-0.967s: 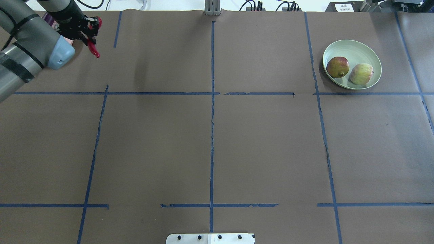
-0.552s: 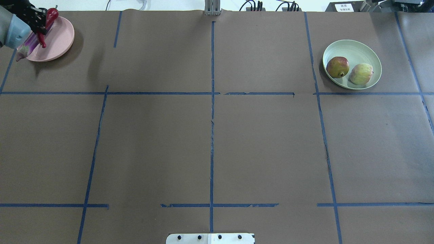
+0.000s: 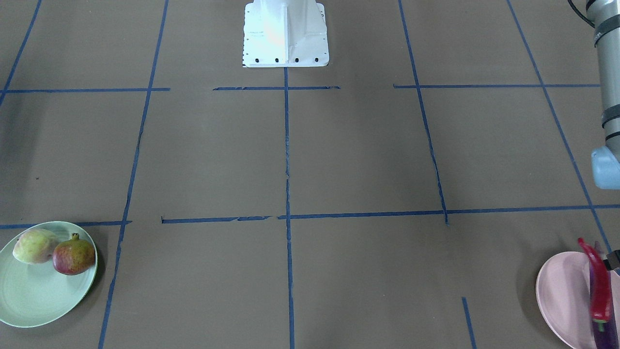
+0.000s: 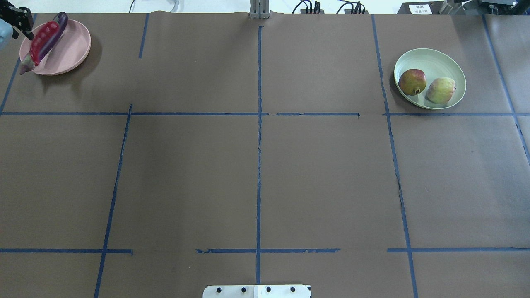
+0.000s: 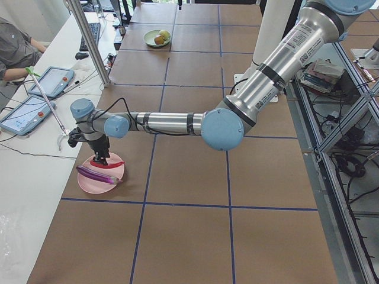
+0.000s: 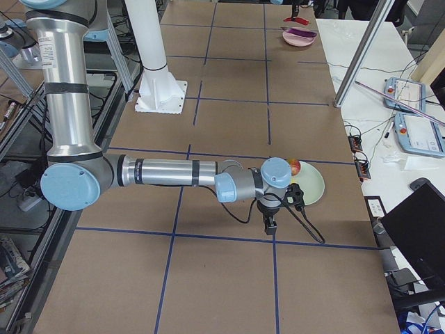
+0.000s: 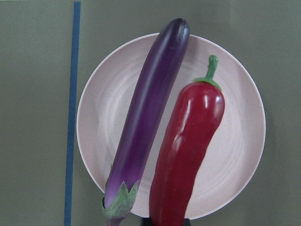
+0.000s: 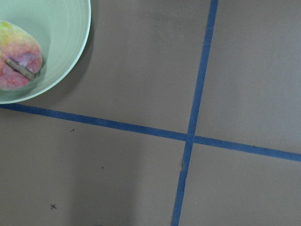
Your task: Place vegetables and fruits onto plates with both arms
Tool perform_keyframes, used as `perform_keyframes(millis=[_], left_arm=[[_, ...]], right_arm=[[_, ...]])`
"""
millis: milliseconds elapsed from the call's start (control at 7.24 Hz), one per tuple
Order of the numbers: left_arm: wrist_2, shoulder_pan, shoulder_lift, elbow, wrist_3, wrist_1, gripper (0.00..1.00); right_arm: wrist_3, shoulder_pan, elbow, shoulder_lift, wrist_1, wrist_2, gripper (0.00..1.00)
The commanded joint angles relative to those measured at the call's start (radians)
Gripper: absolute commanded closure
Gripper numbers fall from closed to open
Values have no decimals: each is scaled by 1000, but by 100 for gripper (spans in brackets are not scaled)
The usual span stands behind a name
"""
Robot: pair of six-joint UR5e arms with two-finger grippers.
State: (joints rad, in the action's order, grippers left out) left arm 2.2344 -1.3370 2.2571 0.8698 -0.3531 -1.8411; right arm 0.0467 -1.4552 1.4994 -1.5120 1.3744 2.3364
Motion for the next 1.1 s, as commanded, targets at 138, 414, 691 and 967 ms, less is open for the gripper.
perform_keyframes(millis=[138, 414, 691, 967], left_arm=[[23, -5, -10, 15, 96, -12, 0], [21, -57, -60, 52, 261, 35, 0], [19, -109, -122, 252, 423, 299, 0], [20, -162, -338, 610, 516, 572, 0]], right_arm=[[-1, -19, 10, -7, 14, 1, 0], [-1, -50, 15, -17, 24, 15, 0], [-37, -54, 82, -36, 124, 15, 0], [-166, -94, 122, -39, 275, 9, 0]])
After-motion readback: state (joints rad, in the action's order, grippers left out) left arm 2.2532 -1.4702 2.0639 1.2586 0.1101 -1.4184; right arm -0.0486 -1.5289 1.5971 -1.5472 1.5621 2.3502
